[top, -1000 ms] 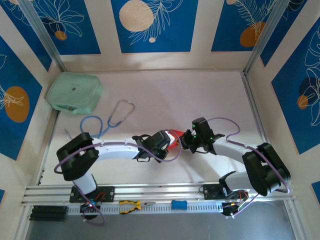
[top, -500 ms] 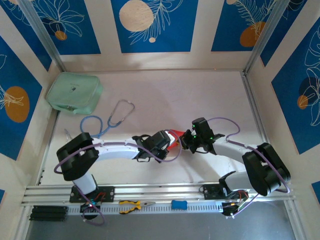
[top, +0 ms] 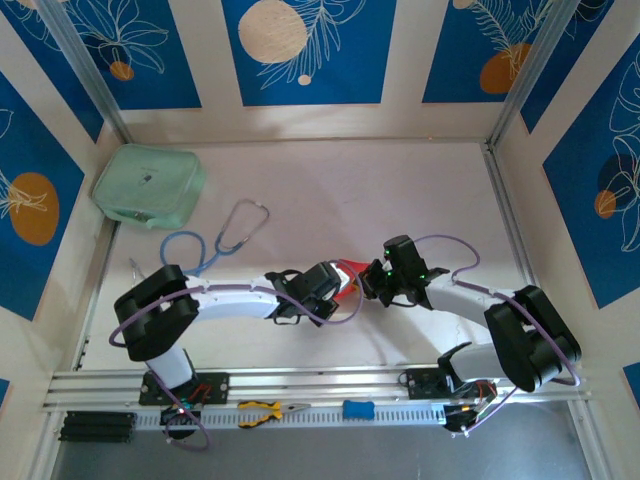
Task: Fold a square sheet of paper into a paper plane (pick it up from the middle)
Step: Perform the fifth fold on the wing at the bottom-center of the table.
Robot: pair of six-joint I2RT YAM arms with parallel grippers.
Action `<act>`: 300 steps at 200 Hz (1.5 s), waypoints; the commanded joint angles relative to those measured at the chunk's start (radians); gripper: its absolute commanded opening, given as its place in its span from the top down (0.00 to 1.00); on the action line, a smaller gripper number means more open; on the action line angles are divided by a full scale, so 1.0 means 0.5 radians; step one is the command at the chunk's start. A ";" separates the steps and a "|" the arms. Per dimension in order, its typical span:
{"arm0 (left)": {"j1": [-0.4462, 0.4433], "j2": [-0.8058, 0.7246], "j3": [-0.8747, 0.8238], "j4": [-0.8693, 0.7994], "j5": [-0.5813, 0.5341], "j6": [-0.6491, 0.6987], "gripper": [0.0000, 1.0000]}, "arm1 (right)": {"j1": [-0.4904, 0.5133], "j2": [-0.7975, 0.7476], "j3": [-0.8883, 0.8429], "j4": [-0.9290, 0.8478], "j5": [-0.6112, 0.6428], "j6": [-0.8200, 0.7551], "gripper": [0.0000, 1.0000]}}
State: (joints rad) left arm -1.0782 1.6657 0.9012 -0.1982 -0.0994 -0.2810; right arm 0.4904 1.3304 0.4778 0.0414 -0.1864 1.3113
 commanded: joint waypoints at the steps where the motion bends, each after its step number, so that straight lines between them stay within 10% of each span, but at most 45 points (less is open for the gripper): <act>1: -0.014 0.012 0.008 -0.009 -0.018 -0.006 0.99 | 0.013 0.014 -0.003 -0.013 0.007 0.025 1.00; 101: 0.054 0.149 -0.050 0.113 0.276 -0.200 1.00 | -0.032 -0.245 0.123 -0.503 0.184 -0.280 0.64; 171: 0.156 0.077 -0.189 0.258 0.389 -0.322 1.00 | -0.016 -0.478 -0.051 -0.364 0.235 -0.459 0.64; 300: 0.639 0.045 -0.665 1.234 1.350 -0.671 1.00 | 0.119 -0.271 -0.109 0.214 -0.160 -0.732 0.71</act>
State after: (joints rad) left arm -0.7826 1.6718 0.5915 0.3386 0.4774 -0.5869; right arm 0.5304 1.1568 0.4095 0.0883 -0.2031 0.9897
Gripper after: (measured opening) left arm 0.064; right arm 0.295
